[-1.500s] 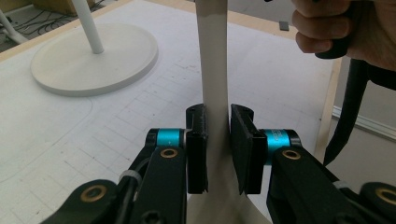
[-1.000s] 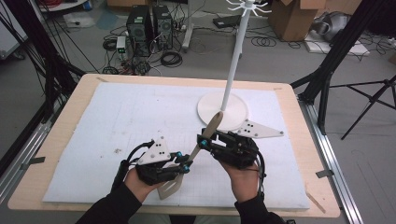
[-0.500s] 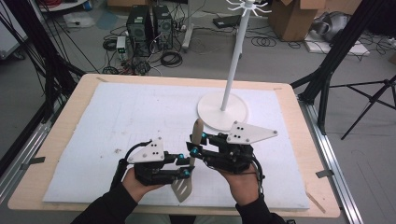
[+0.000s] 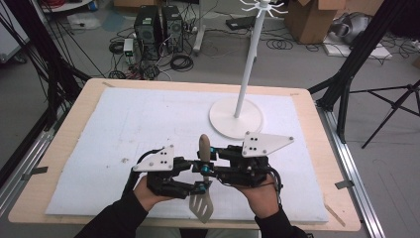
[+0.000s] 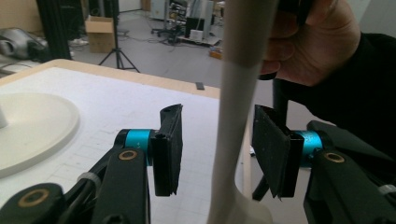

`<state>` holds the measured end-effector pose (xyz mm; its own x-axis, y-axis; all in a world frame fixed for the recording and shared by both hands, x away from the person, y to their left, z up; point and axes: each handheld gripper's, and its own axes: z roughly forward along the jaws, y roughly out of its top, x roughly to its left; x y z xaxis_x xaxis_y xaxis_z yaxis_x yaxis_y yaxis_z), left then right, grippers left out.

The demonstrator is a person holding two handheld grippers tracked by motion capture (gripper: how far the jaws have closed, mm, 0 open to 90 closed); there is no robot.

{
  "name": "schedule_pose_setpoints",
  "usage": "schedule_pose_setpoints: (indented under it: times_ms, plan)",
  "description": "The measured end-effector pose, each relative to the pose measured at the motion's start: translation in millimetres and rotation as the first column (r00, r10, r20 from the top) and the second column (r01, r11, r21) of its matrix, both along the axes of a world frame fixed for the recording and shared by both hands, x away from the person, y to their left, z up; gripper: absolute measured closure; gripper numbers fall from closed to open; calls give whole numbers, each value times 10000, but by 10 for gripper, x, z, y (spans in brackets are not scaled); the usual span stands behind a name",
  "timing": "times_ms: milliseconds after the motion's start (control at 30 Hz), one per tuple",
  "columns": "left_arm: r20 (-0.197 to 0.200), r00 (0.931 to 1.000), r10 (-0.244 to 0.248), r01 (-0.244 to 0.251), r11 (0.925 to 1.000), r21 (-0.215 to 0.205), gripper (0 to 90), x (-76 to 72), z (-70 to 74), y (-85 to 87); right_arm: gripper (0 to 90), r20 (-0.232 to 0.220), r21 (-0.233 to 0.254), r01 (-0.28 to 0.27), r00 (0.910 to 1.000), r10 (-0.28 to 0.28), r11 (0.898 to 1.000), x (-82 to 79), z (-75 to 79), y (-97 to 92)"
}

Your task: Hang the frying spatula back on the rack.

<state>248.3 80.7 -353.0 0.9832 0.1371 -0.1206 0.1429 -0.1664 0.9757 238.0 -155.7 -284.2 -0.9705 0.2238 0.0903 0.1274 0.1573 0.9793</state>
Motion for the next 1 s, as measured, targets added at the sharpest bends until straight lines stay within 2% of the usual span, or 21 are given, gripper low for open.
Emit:
schedule_pose_setpoints:
  times_ms: [133, 167, 200, 233, 333, 400, 433, 467, 500, 533, 567, 667, 767, 833, 933, 1000]
  plan:
    - [132, 9990, -431, 430, 9990, 120, 657, -19, -14, -27, 719, -11, 40, -489, 9988, 489, 9988, -5, -5, -1]
    - [138, 9987, -491, 489, 9987, 136, 708, -24, -15, -29, 719, -1, 38, -665, 9978, 665, 9978, -3, -10, -2]
    - [169, 9983, -554, 552, 9984, 157, 708, -30, -15, -34, 719, -1, 38, -665, 9978, 665, 9978, -3, -10, -2]
    - [211, 9980, -591, 587, 9981, 191, 766, -37, -15, -37, 719, -28, 11, -688, 9976, 688, 9976, 0, -17, -3]
    - [222, 9983, -538, 532, 9981, 300, 774, -64, -10, -47, 719, -91, 56, -738, 9972, 739, 9973, 6, -29, -7]
    - [249, 9993, -295, 285, 9989, 380, 776, -82, 0, -51, 717, -185, 162, -724, 9972, 727, 9972, 12, -45, -13]
    - [283, 9996, -91, 78, 9990, 447, 777, -88, 4, -48, 713, -144, 240, -646, 9978, 650, 9976, 14, -53, -15]
    - [347, 9993, 129, -150, 9980, 610, 778, -88, 6, -44, 655, -107, 305, -501, 9987, 504, 9983, 10, -60, -18]
    - [392, 9989, 260, -287, 9971, 699, 778, -88, 6, -42, 522, -33, 444, -13, 10000, 14, 9990, 0, -63, -20]
    - [412, 9983, 410, -439, 9963, 739, 778, -88, 4, -42, 438, -50, 458, 324, 9995, -322, 9984, -2, -61, -23]
    - [426, 9975, 563, -593, 9955, 740, 779, -87, 4, -37, 427, -89, 476, 666, 9978, -663, 9966, -2, -59, -27]
    - [387, 9944, 982, -1009, 9919, 774, 779, -87, 12, -40, 416, 144, 385, 1173, 9929, -1179, 9923, -24, -62, -19]
    - [424, 9924, 1156, -1190, 9891, 863, 779, -80, 8, -46, 475, 388, 263, 1453, 9885, -1462, 9890, -59, -59, 23]
    - [415, 9918, 1211, -1243, 9884, 875, 779, -85, 9, -44, 577, 440, 178, 1570, 9865, -1576, 9874, -73, -53, 37]
    - [361, 9919, 1214, -1242, 9885, 868, 778, -78, 10, -37, 726, 416, 185, 1394, 9893, -1401, 9901, -68, -50, 34]
    - [361, 9913, 1268, -1295, 9879, 853, 775, -75, 4, -37, 732, 311, 176, 1422, 9893, -1427, 9897, -68, -46, 35]
